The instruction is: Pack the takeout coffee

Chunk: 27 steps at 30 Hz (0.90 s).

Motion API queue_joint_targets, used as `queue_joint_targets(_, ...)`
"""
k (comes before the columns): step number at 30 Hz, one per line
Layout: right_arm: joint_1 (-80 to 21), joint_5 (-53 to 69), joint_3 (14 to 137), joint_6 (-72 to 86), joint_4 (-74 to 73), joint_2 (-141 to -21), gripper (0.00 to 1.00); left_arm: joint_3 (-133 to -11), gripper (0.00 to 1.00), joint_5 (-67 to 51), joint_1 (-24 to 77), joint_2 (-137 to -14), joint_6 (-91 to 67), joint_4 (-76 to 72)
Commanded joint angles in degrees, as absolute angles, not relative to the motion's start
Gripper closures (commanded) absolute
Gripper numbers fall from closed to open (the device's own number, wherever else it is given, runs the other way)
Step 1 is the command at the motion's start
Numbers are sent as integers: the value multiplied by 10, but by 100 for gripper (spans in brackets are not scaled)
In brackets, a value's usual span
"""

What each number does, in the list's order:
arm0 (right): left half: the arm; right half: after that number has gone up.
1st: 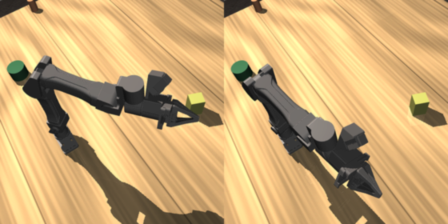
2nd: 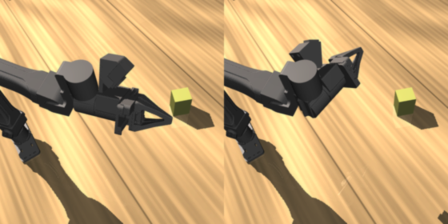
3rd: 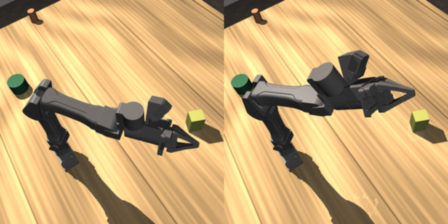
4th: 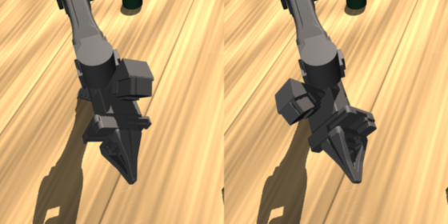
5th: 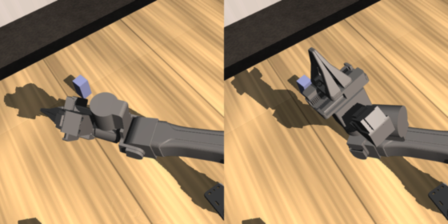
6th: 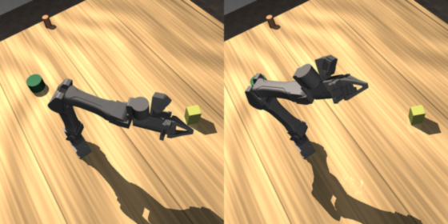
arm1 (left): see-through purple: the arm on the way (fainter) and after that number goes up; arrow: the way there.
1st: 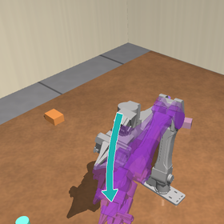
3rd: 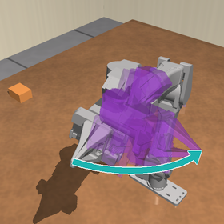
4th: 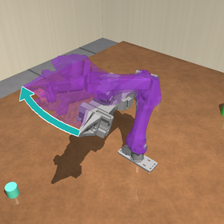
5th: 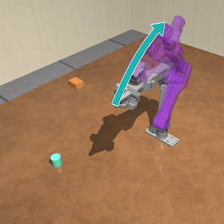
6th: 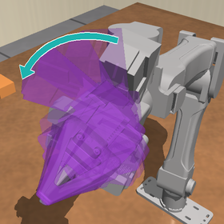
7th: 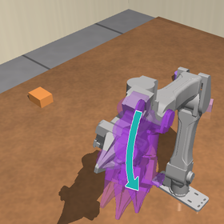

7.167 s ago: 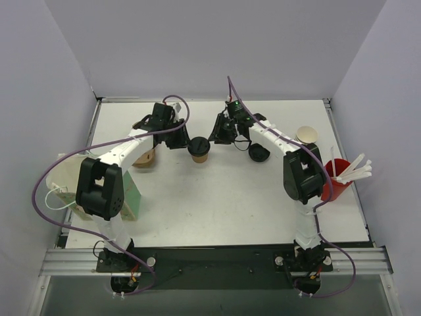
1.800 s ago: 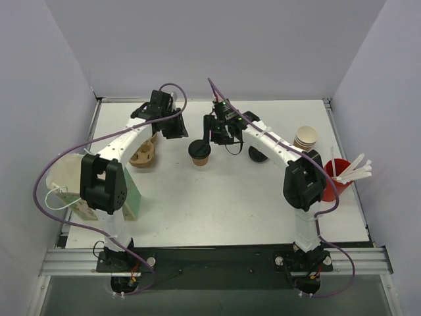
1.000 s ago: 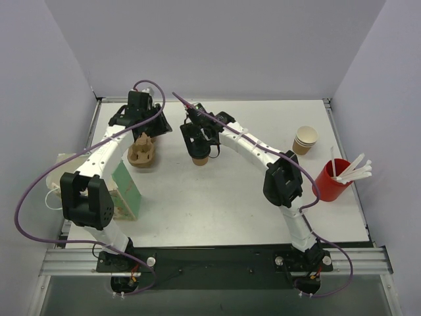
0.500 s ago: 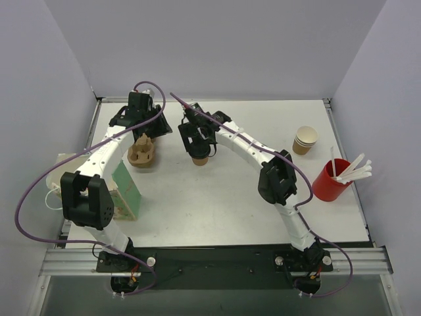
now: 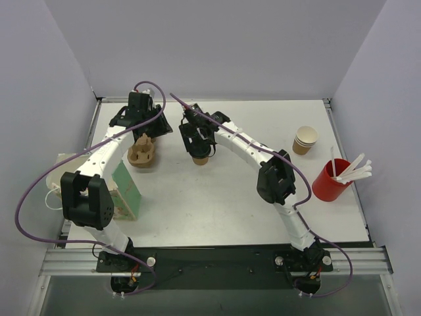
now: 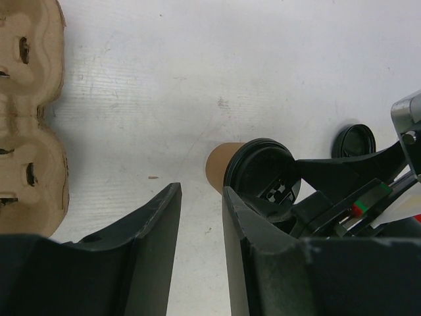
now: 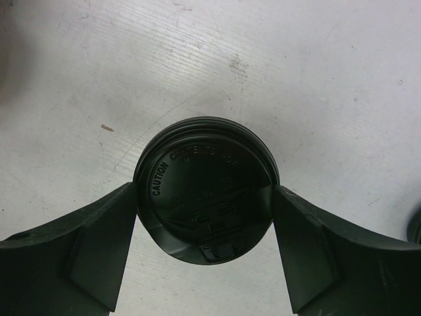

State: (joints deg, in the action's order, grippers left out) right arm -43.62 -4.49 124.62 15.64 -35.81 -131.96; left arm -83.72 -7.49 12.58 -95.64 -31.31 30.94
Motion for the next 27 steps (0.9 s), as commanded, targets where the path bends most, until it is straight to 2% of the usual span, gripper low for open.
queue_joint_targets(1, -440, -69, 1239, 168, -380, -1309, 36, -835, 58, -82, 124, -940, -315, 284)
queue_joint_targets(12, -425, -83, 1136, 201, -378, -1209, 39, -824, 58, -91, 125, -934, -315, 279)
queue_joint_targets(19, -407, -103, 951, 233, -339, -1093, 40, -818, 58, -97, 134, -929, -313, 278)
queue_joint_targets(27, -362, -132, 722, 272, -280, -899, 40, -811, 58, -96, 149, -923, -312, 276)
